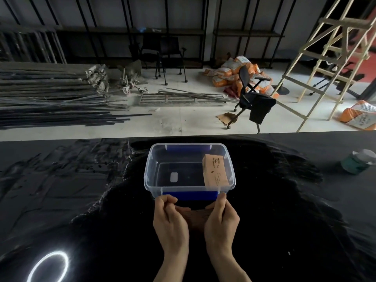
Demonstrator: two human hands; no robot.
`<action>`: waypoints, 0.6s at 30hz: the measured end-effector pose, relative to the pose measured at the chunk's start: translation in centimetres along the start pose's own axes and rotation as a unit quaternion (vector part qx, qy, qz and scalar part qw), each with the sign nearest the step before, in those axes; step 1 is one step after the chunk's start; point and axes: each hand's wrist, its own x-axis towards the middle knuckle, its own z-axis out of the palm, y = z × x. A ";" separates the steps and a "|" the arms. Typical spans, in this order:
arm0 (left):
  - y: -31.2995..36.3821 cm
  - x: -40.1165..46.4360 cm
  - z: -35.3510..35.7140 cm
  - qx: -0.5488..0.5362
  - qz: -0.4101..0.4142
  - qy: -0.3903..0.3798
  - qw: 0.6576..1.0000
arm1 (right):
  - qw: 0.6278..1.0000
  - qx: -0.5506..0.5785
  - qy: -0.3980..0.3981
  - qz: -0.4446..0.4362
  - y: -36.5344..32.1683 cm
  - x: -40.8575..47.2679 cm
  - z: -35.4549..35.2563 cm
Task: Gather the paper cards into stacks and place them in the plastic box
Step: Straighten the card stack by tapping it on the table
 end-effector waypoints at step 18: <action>7.4 2.6 -4.2 0.236 0.216 -0.444 0.837 | 0.912 -0.332 -0.083 -0.226 -10.1 4.8 -1.9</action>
